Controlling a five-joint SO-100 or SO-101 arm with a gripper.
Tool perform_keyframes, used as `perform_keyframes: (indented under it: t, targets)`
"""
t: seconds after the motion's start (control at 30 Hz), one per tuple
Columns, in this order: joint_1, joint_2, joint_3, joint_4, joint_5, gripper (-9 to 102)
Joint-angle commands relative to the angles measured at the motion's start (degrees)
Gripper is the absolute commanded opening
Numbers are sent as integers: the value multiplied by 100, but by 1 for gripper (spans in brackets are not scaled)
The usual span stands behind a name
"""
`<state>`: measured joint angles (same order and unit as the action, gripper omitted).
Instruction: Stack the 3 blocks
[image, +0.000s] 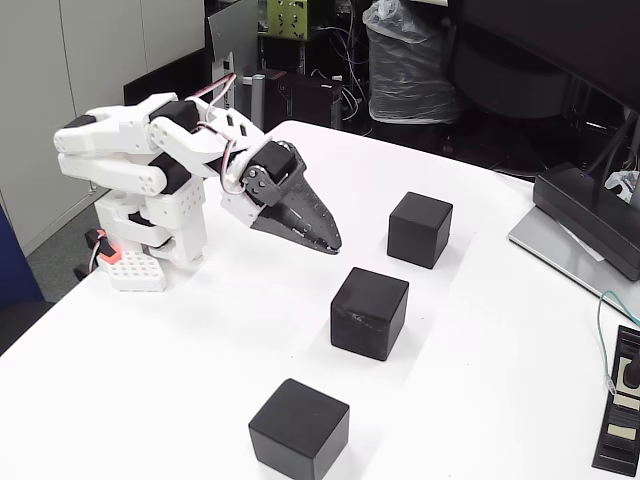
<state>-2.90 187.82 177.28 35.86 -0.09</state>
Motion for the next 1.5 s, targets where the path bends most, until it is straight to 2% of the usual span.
perform_keyframes:
  t: [0.0, 1.07, 1.2, 1.37, 1.47]
  targets:
    - [26, 44, -26, -35, -53, -1]
    - [44, 0, -97, -18, -79, 0]
    - [44, -9, -167, -9, -501, 1]
    - [44, -18, -457, 79, -1318, 9]
    - [44, -18, -712, 431, -1538, 17]
